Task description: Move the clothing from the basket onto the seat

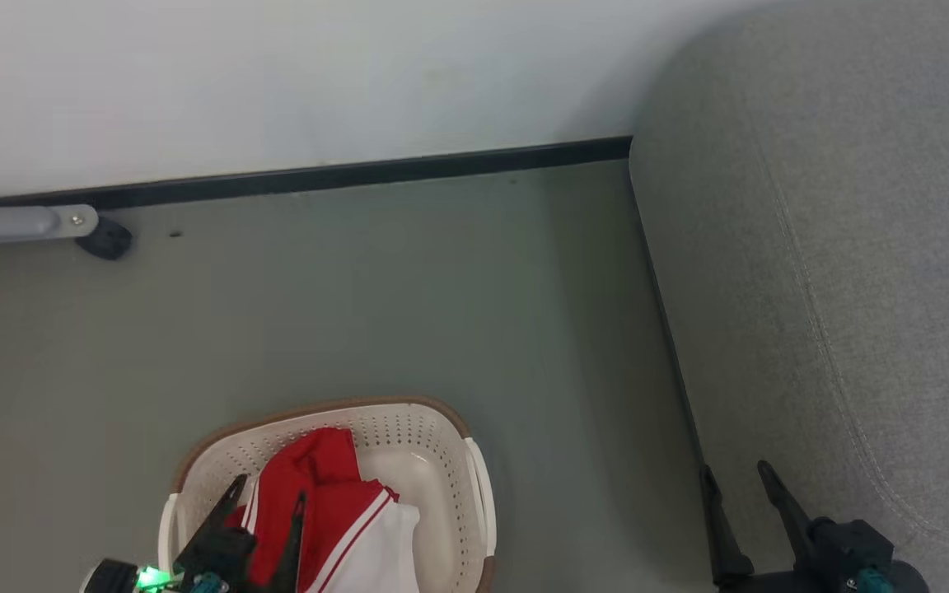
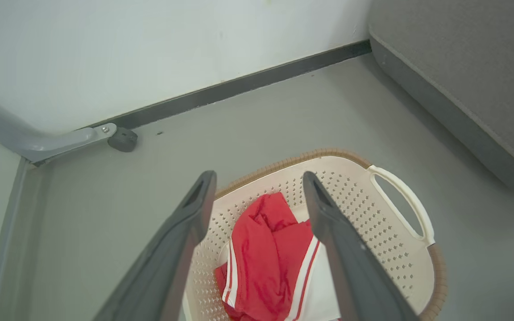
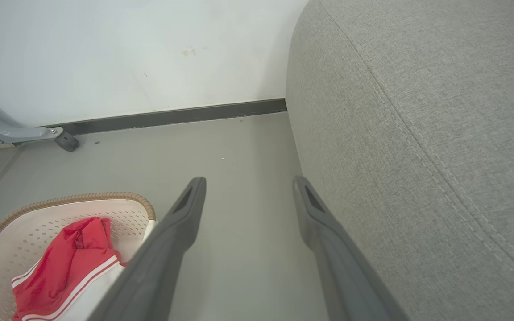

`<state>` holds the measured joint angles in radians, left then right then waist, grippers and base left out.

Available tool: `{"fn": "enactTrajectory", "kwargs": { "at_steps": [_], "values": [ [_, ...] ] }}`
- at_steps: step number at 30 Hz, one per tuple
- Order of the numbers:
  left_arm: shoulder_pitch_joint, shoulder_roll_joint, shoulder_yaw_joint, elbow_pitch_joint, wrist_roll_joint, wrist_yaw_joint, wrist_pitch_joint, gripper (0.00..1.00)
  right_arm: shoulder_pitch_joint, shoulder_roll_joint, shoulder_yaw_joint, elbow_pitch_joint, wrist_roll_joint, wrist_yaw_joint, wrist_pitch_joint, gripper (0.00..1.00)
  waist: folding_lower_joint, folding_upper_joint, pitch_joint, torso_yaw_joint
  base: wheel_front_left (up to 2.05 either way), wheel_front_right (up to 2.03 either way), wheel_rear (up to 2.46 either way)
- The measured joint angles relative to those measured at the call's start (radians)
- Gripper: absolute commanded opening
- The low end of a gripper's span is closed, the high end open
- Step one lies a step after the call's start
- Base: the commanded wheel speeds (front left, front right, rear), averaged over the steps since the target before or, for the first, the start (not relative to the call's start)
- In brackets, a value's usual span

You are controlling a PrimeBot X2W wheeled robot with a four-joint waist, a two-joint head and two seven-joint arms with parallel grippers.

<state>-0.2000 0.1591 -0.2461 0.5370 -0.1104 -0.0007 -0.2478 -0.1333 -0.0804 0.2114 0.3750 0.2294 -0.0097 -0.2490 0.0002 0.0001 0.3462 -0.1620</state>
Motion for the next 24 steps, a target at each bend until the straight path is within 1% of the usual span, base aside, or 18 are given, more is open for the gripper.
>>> {"fn": "enactTrajectory", "kwargs": {
  "at_steps": [1,5,6,8,13,19,24],
  "values": [
    [-0.030,0.014,-0.017,0.019,0.018,-0.010,0.009,1.00,-0.007,0.001,0.003,-0.018,-0.004,0.001,0.000,1.00,0.0000,0.0000,0.030,-0.011,0.00,0.00,0.00],
    [-0.095,0.037,-0.031,0.068,0.051,-0.027,0.035,1.00,-0.013,0.002,0.004,-0.038,-0.014,0.001,0.000,1.00,0.0000,0.0000,0.091,-0.032,0.00,0.00,0.00],
    [-0.147,0.054,-0.046,0.106,0.061,-0.046,0.058,1.00,-0.021,0.004,0.009,-0.054,-0.020,0.001,0.000,1.00,0.0001,0.0001,0.136,-0.046,0.00,0.00,0.00],
    [-0.188,0.073,-0.054,0.140,0.075,-0.060,0.076,1.00,-0.026,0.008,0.014,-0.072,-0.021,0.001,0.000,1.00,0.0001,0.0001,0.183,-0.058,0.00,0.00,0.00],
    [-0.245,0.109,-0.047,0.204,0.079,-0.063,0.115,1.00,-0.056,0.016,0.018,-0.093,-0.021,0.001,0.000,1.00,0.0001,0.0001,0.259,-0.079,0.00,0.00,0.00],
    [-0.351,0.097,-0.047,0.241,0.079,-0.071,0.152,1.00,-0.068,0.019,0.014,-0.117,-0.021,0.000,0.000,1.00,0.0000,0.0001,0.351,-0.100,0.00,0.00,0.00],
    [-0.411,0.085,-0.042,0.309,0.085,-0.068,0.189,1.00,-0.105,0.026,0.022,-0.134,-0.029,0.000,0.000,1.00,0.0000,0.0001,0.425,-0.111,0.00,0.00,0.00]
  ]
}}
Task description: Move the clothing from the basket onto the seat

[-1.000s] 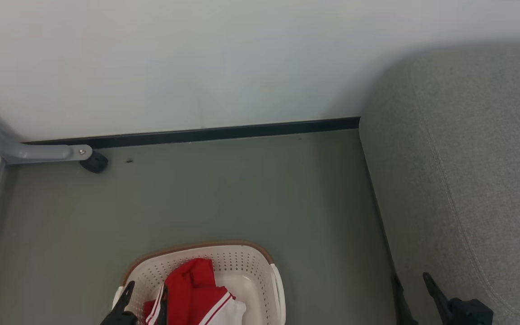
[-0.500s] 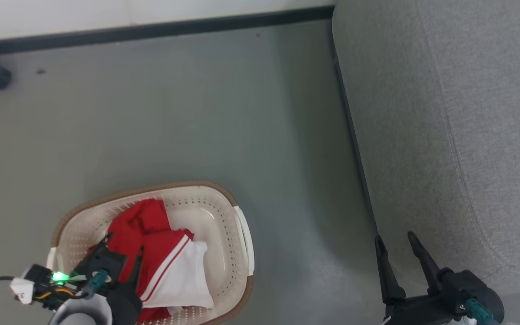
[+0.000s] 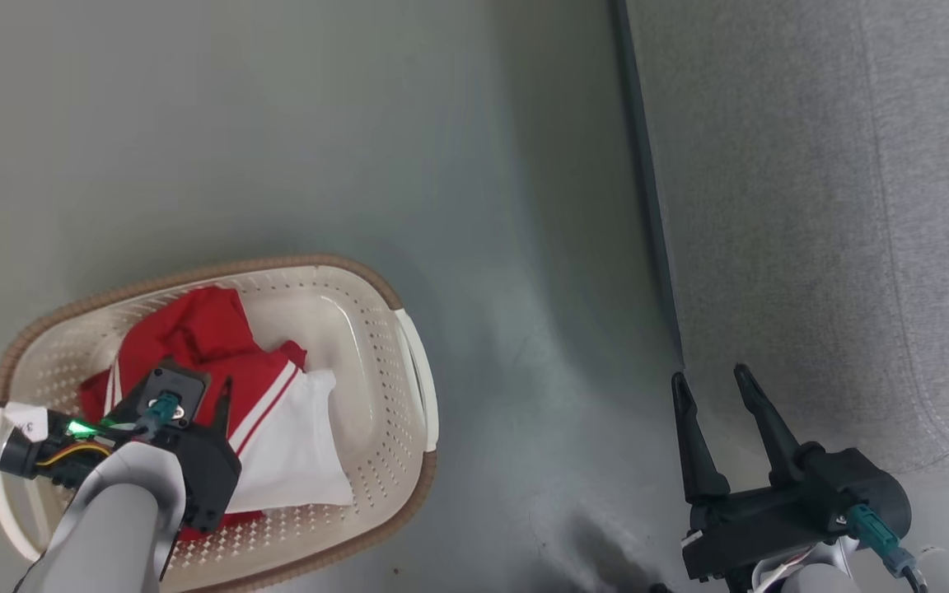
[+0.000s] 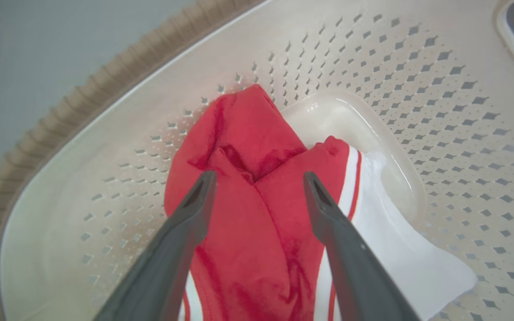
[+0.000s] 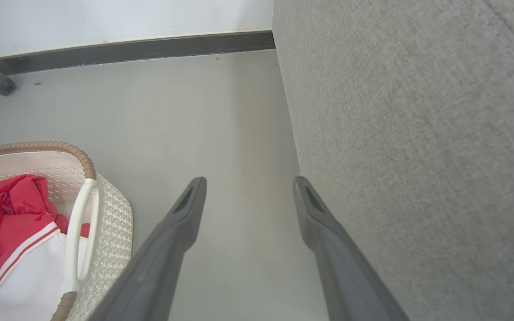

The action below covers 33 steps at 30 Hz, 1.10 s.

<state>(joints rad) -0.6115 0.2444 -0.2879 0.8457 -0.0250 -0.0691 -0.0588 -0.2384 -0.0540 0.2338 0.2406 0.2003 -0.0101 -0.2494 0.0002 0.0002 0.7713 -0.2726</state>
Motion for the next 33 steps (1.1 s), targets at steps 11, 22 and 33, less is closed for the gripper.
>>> {"fn": "enactTrajectory", "kwargs": {
  "at_steps": [11,22,33],
  "values": [
    [-0.056,-0.009,0.012,0.128,0.020,0.071,0.047,1.00,-0.014,0.005,0.016,0.006,0.000,-0.005,0.000,1.00,-0.0002,-0.0001,0.090,-0.012,0.00,0.00,0.00],
    [-0.152,-0.046,0.053,0.193,0.017,0.149,0.076,1.00,-0.018,0.007,0.018,0.002,0.000,-0.009,0.000,1.00,-0.0002,-0.0001,0.122,-0.009,0.00,0.00,0.00],
    [-0.212,-0.094,0.042,0.259,-0.007,0.148,0.107,1.00,-0.019,0.007,0.026,-0.005,-0.009,-0.017,0.000,1.00,-0.0002,-0.0002,0.150,0.005,0.00,0.00,0.00]
  ]
}}
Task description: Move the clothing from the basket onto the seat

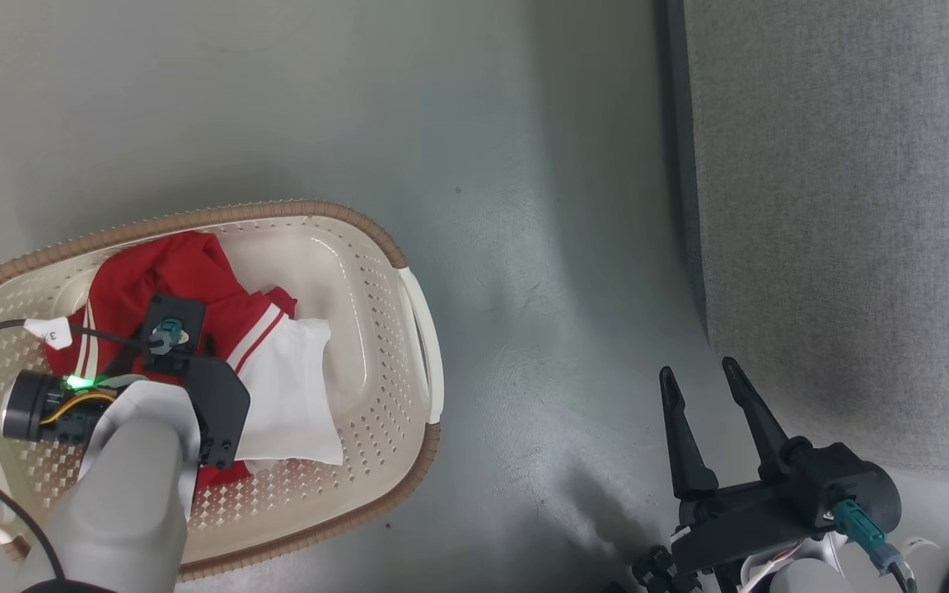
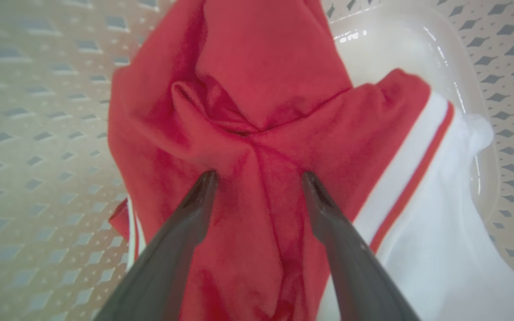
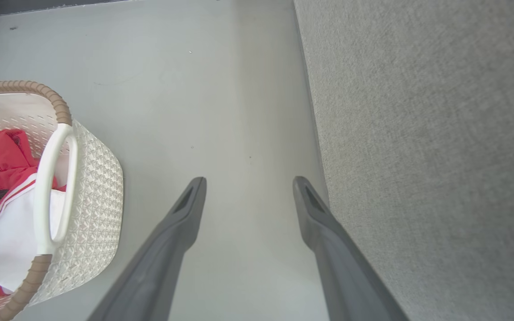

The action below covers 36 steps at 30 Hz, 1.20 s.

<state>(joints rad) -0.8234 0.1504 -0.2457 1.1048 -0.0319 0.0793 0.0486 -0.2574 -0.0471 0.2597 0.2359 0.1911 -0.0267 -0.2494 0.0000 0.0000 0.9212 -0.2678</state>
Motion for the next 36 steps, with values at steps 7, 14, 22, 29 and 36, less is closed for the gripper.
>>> {"fn": "enactTrajectory", "kwargs": {
  "at_steps": [7,14,22,29,36],
  "values": [
    [-0.033,-0.017,-0.006,0.041,0.000,0.000,0.022,1.00,0.001,0.000,-0.003,-0.011,-0.007,-0.001,0.000,1.00,-0.0001,-0.0001,0.010,0.006,0.00,0.00,0.00],
    [-0.062,-0.028,0.012,0.075,-0.013,-0.004,0.040,0.00,0.001,0.000,-0.004,-0.021,-0.016,-0.008,0.000,1.00,0.0000,0.0000,0.025,0.019,0.00,0.00,0.00],
    [-0.077,-0.029,0.016,0.097,-0.024,-0.019,0.046,0.00,-0.001,0.000,-0.004,-0.027,-0.017,-0.008,0.000,1.00,0.0000,0.0000,0.025,0.027,0.00,0.00,0.00],
    [-0.075,-0.021,0.030,0.116,-0.035,-0.028,0.017,0.00,-0.042,0.000,0.009,-0.019,-0.017,-0.002,0.000,1.00,0.0000,0.0000,0.007,0.021,0.00,0.00,0.00],
    [-0.044,-0.015,0.035,0.129,-0.039,-0.046,-0.028,0.00,-0.081,0.000,0.029,0.006,-0.005,-0.003,0.000,1.00,0.0000,0.0000,-0.034,0.011,0.00,0.00,0.00]
  ]
}}
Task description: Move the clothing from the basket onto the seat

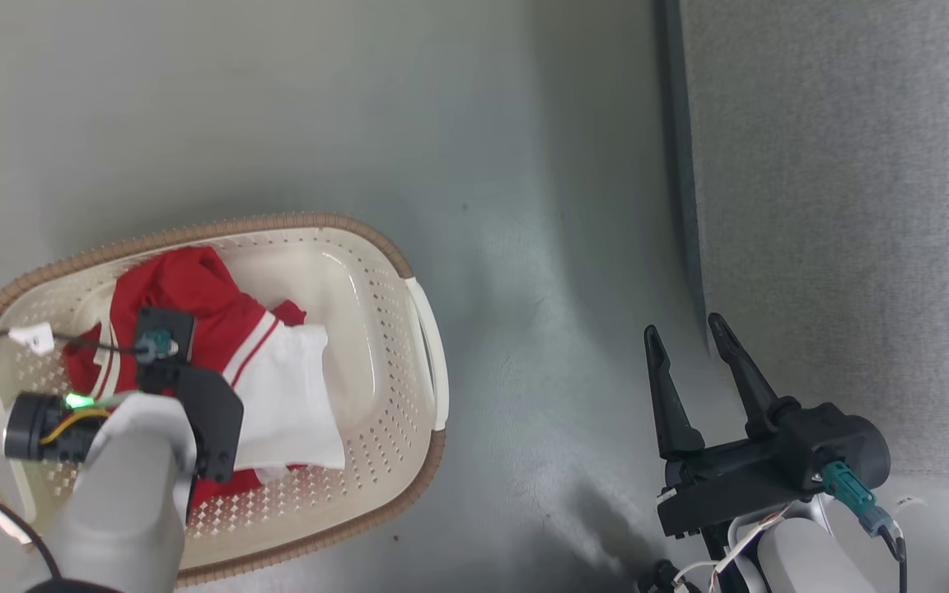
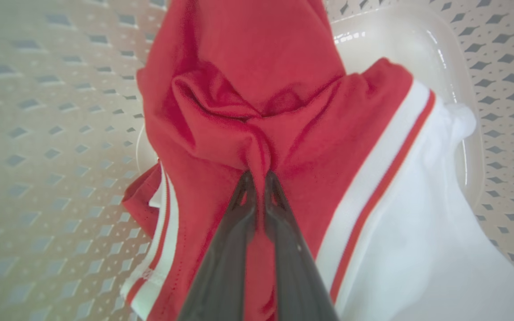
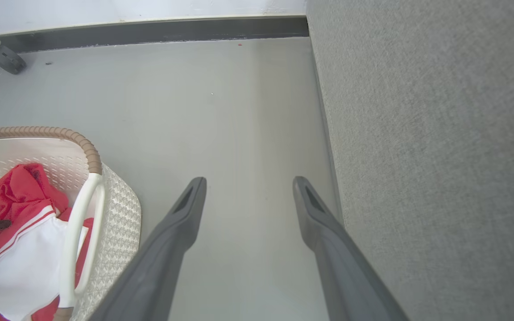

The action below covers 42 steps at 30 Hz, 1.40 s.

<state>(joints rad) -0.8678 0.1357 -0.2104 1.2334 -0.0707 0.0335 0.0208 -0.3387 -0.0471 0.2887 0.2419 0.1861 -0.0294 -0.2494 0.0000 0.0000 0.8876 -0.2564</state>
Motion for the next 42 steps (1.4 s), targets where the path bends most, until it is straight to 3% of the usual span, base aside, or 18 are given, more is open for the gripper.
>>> {"fn": "enactTrajectory", "kwargs": {
  "at_steps": [20,29,42],
  "values": [
    [0.105,-0.005,-0.027,0.017,-0.006,-0.060,-0.159,0.00,-0.063,-0.001,-0.027,0.129,0.027,0.003,0.000,1.00,-0.0001,-0.0001,-0.256,0.036,0.00,0.00,0.00],
    [0.164,-0.018,-0.058,0.011,0.011,-0.061,-0.243,0.00,-0.058,-0.001,-0.049,0.188,0.035,0.021,0.000,1.00,-0.0002,-0.0001,-0.388,0.072,0.00,0.00,0.00],
    [0.257,-0.049,-0.081,-0.072,0.016,-0.056,-0.270,0.00,0.021,-0.002,-0.069,0.251,0.049,0.049,0.000,1.00,-0.0003,-0.0001,-0.583,0.130,0.00,0.00,0.00]
  ]
}}
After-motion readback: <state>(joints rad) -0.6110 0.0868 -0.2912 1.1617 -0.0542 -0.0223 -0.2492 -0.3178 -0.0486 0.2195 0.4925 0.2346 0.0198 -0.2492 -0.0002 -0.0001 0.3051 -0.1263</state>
